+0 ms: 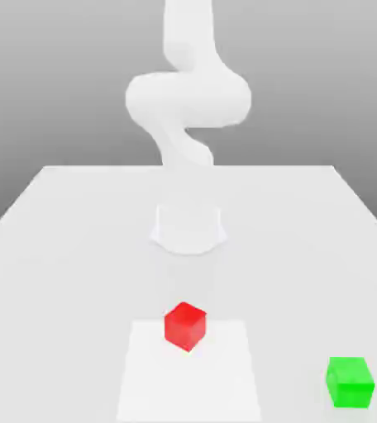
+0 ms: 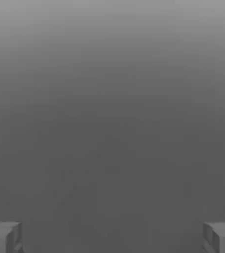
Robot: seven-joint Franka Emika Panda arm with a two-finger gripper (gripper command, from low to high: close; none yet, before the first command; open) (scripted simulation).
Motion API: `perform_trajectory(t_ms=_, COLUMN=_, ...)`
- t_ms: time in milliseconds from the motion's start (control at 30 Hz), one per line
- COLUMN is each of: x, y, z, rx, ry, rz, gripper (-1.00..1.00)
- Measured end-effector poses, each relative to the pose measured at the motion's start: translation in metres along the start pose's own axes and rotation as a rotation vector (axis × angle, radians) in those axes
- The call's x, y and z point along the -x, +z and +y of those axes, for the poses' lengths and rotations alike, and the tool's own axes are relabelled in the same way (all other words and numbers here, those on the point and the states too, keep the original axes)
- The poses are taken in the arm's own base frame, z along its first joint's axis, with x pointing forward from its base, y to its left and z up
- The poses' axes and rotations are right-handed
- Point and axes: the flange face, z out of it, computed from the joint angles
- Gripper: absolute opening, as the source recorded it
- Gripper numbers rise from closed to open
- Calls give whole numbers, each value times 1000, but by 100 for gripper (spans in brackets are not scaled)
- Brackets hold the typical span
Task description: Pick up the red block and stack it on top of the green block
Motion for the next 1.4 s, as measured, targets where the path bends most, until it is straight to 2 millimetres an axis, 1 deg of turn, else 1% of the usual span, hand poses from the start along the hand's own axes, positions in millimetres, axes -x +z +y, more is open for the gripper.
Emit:
perform_trajectory(t_ms=67, x=13, y=51, z=11, rx=65, ry=51, rz=-40, gripper=0)
perform_trajectory(t_ms=167, x=36, y=121, z=36, rx=162, ry=129, rz=-96, gripper=0)
perform_trajectory(t_ms=233, x=54, y=162, z=58, rx=227, ry=184, rz=-131, gripper=0)
perform_trajectory(t_ms=333, x=86, y=217, z=99, rx=330, ry=269, rz=-182, gripper=0)
perform_trajectory(t_ms=433, x=126, y=263, z=148, rx=441, ry=362, rz=-234, gripper=0)
perform_trajectory(t_ms=567, x=190, y=311, z=224, rx=605, ry=498, rz=-301, gripper=0)
perform_trajectory(t_ms=600, x=203, y=322, z=238, rx=631, ry=519, rz=-310, gripper=0)
perform_trajectory(t_ms=633, x=210, y=330, z=248, rx=645, ry=534, rz=-313, gripper=0)
perform_trajectory(t_ms=800, x=235, y=362, z=274, rx=656, ry=540, rz=-321, gripper=0)
perform_trajectory(t_ms=833, x=238, y=366, z=277, rx=657, ry=540, rz=-321, gripper=-100)
perform_trajectory(t_ms=1033, x=239, y=368, z=278, rx=656, ry=539, rz=-320, gripper=-100)
perform_trajectory(t_ms=1100, x=234, y=362, z=273, rx=656, ry=540, rz=-319, gripper=-100)
perform_trajectory(t_ms=1300, x=214, y=326, z=249, rx=656, ry=537, rz=-319, gripper=-100)
perform_trajectory(t_ms=1333, x=213, y=323, z=242, rx=652, ry=517, rz=-327, gripper=-100)
perform_trajectory(t_ms=1400, x=221, y=328, z=213, rx=629, ry=402, rz=-367, gripper=-100)
